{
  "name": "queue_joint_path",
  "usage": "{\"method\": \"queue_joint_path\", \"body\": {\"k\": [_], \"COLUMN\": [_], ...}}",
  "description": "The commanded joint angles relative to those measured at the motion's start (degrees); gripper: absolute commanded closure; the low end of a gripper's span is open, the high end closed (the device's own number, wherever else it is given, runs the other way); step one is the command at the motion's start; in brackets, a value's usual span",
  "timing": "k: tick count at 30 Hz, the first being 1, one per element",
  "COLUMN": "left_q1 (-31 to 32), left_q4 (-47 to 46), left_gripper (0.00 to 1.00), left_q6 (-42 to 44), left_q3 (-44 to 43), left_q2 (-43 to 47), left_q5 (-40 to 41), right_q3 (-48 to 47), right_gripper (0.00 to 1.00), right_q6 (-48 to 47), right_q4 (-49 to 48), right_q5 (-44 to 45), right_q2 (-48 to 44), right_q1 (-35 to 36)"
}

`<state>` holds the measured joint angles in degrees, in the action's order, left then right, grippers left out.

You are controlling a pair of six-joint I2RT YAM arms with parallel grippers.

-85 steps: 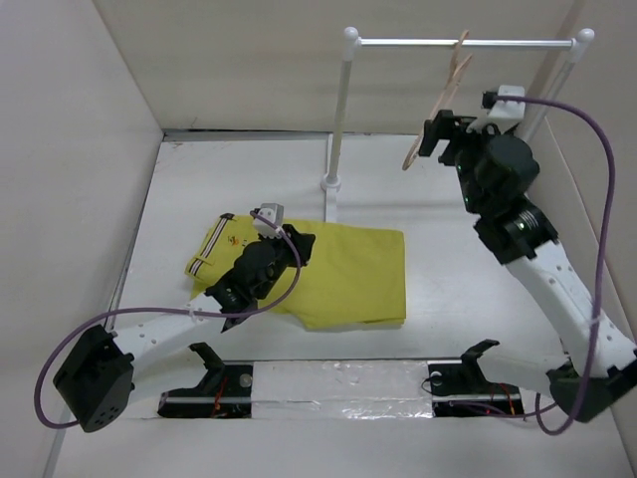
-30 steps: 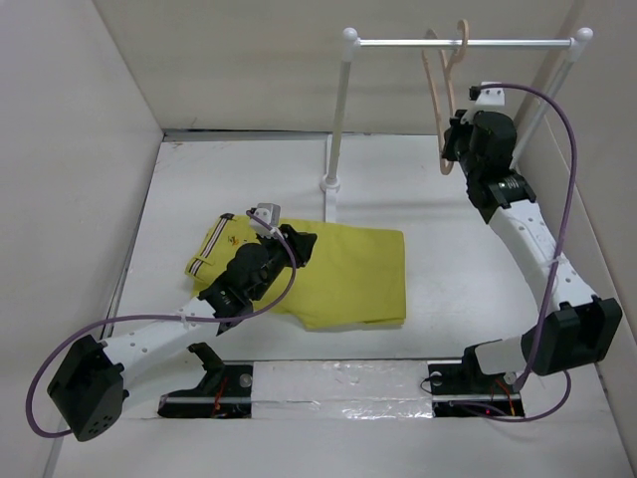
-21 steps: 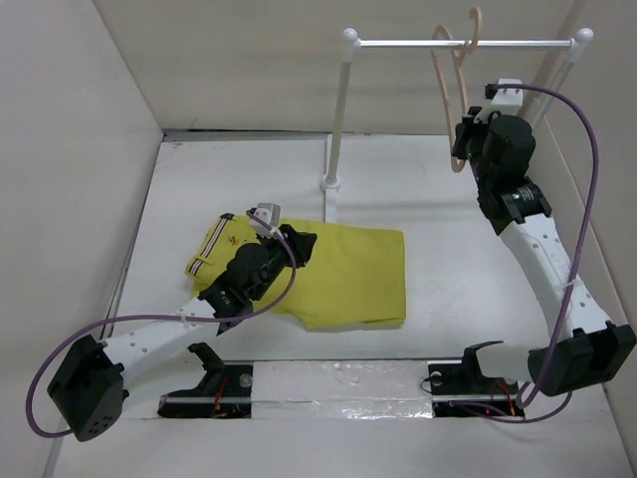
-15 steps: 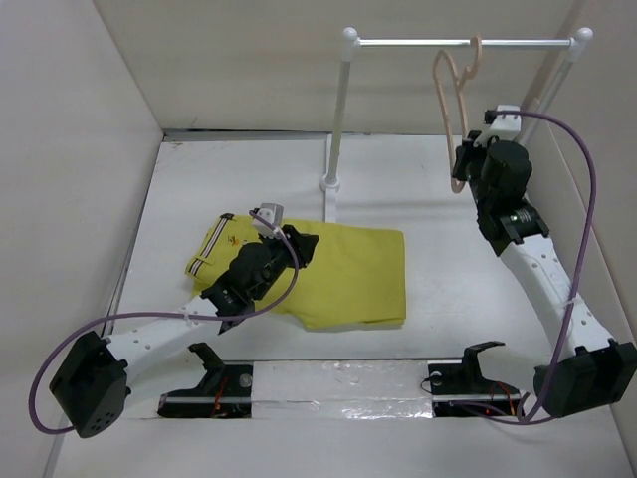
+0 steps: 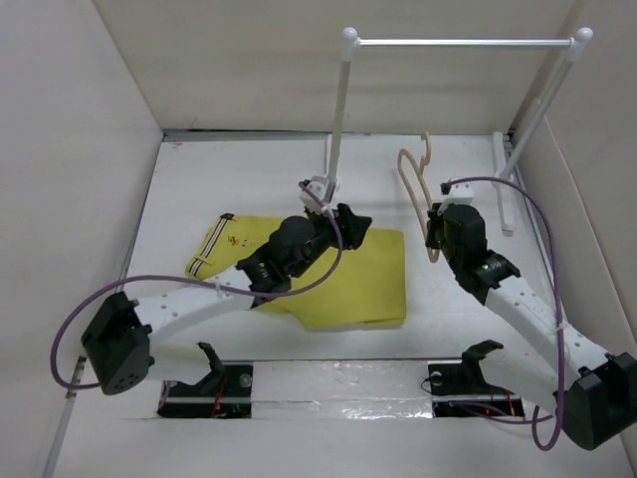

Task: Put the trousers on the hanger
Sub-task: Pick up the hanger from the clothesline.

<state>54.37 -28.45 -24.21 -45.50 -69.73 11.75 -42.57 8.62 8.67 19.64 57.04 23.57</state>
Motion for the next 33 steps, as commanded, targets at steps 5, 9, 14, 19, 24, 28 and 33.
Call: {"method": "queue_joint_path", "body": {"k": [5,9,14,19,24,28,33], "left_q1": [2.94,3.46,3.46,3.46,2.32,1.79,0.74], "left_q4": [3.65,6.82,10.26,13.05,14.74,17.01,18.34], "left_gripper": [0.46,0.42,0.41,0.41,0.44,0.47,0.71], "left_q6": [5.13,6.97,6.81,6.8,6.89,8.21,8.13], "left_q3": [-22.84,-33.23,-43.7,-50.21,-55.05,-60.14,-61.56], "left_q2": [-15.94,-27.0,-34.85,-40.47,-44.95,-48.82,-50.68], "left_q5": [3.19,5.39,5.22,9.06,10.93,10.66,10.75], "right_q3": [7.31,8.9,10.75,13.47,13.65,13.74,14.36], "right_gripper": [1.0,1.0,1.0,1.0,1.0,1.0,1.0], "right_q6": [2.19,2.63,4.64,6.05,6.58,6.84,7.46], "right_q4": [-1.72,-2.52,-3.65,-5.76,-5.32,-4.98,-4.89], "right_q5": [8.04,9.81,10.94,9.28,9.1,9.45,9.89], "right_q2": [-3.42,-2.9,-1.58,-2.98,-3.95,-4.56,-5.97], "right_q1": [5.33,6.84,9.82,10.35,11.4,12.02,12.02]}}
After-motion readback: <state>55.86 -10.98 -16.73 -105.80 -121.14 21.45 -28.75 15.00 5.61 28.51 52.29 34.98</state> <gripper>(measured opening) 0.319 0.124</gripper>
